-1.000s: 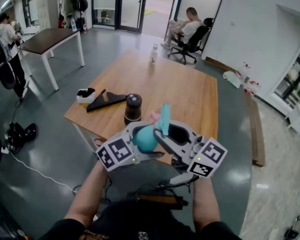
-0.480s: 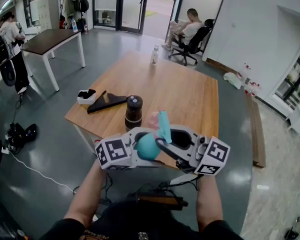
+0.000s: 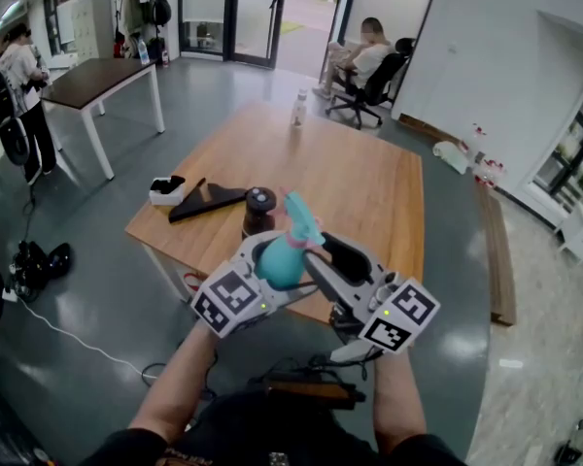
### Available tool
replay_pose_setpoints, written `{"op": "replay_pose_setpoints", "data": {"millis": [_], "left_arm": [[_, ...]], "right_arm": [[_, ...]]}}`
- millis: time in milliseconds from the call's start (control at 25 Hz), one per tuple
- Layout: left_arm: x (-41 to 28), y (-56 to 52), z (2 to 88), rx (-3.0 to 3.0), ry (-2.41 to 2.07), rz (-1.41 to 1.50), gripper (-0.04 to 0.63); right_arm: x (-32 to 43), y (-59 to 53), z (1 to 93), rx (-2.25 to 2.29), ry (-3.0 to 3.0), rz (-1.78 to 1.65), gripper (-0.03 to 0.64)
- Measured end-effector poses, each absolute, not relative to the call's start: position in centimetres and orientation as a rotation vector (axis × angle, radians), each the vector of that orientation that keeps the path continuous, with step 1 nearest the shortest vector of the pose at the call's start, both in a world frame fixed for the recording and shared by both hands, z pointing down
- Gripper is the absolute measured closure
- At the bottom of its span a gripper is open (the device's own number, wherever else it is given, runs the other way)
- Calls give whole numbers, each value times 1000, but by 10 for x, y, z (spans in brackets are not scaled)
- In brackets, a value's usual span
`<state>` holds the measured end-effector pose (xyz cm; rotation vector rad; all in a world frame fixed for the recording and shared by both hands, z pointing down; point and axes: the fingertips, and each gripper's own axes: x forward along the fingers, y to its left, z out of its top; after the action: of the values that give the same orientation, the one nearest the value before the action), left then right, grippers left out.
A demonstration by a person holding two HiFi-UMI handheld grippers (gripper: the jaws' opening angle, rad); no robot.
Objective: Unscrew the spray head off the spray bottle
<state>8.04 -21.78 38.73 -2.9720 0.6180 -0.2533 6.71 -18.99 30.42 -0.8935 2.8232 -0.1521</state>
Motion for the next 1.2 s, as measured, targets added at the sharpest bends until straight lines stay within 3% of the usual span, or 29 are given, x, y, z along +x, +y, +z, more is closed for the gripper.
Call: {"op": "replay_pose_setpoints", "data": {"millis": [640,1200], "left_arm": [[83,-229,402,-2842,835,-395,160],[96,-185,397,-3025,320,-348,160]], "right_arm": [[60,-205,311,-1152,2767,-226,478],[63,-180,307,-728,2921,-127,482]]}}
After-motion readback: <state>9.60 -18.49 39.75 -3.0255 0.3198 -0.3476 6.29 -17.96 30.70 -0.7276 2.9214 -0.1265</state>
